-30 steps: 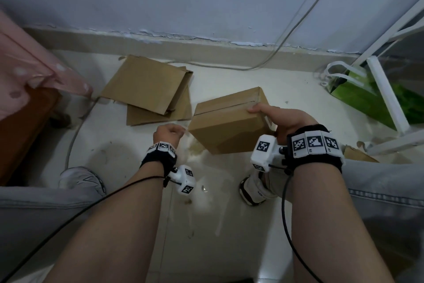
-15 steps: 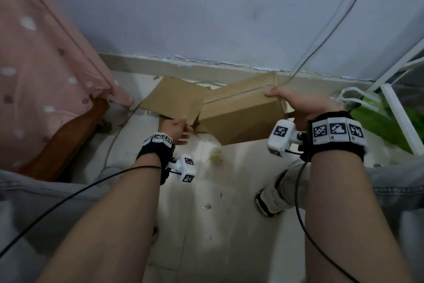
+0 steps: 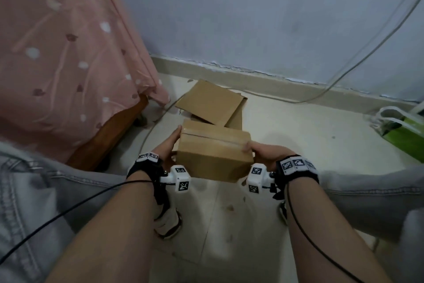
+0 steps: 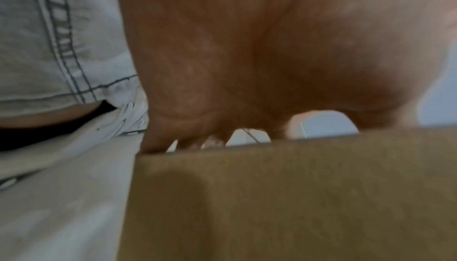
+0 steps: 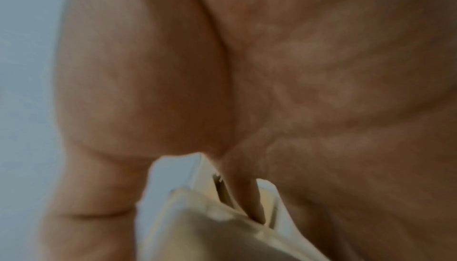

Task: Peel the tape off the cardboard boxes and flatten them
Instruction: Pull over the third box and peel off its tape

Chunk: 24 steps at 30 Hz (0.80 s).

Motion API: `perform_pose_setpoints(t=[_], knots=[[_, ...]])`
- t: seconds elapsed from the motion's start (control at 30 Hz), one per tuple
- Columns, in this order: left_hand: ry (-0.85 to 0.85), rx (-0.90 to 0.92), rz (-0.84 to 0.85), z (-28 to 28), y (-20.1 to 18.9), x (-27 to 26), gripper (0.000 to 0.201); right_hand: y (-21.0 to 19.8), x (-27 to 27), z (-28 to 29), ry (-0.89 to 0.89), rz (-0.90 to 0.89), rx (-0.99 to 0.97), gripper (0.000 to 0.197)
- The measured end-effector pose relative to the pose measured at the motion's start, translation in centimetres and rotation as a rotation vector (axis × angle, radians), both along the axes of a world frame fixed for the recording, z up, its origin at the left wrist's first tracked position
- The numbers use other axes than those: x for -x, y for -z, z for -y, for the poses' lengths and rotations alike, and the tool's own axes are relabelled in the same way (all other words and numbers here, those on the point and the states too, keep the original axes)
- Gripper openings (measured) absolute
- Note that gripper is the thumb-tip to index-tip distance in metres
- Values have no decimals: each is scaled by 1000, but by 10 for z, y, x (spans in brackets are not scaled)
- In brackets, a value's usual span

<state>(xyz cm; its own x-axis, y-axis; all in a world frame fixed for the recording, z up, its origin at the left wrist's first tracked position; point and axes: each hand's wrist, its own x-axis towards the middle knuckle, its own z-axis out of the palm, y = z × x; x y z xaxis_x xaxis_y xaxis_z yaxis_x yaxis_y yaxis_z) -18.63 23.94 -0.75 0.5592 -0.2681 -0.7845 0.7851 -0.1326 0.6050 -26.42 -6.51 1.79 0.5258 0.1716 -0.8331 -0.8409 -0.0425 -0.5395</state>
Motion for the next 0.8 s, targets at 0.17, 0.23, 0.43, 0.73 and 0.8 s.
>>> perform_pose_setpoints(t=[0.17, 0.23, 0.43, 0.73, 0.8], knots=[[-200, -137, 85, 2, 10, 9, 51, 26, 1, -25, 168, 40, 106, 66], [-273, -141, 132, 4, 18, 11, 31, 33, -1, -26, 194, 79, 113, 84], [-215, -203, 294, 18, 43, 15, 52, 23, -3, -21, 12, 80, 312, 118], [-174, -303, 420, 41, 44, 7, 27, -3, -23, -7, -151, 273, 555, 90], [-203, -328, 436, 39, 49, 4, 24, -5, -16, -2, -171, 257, 528, 85]])
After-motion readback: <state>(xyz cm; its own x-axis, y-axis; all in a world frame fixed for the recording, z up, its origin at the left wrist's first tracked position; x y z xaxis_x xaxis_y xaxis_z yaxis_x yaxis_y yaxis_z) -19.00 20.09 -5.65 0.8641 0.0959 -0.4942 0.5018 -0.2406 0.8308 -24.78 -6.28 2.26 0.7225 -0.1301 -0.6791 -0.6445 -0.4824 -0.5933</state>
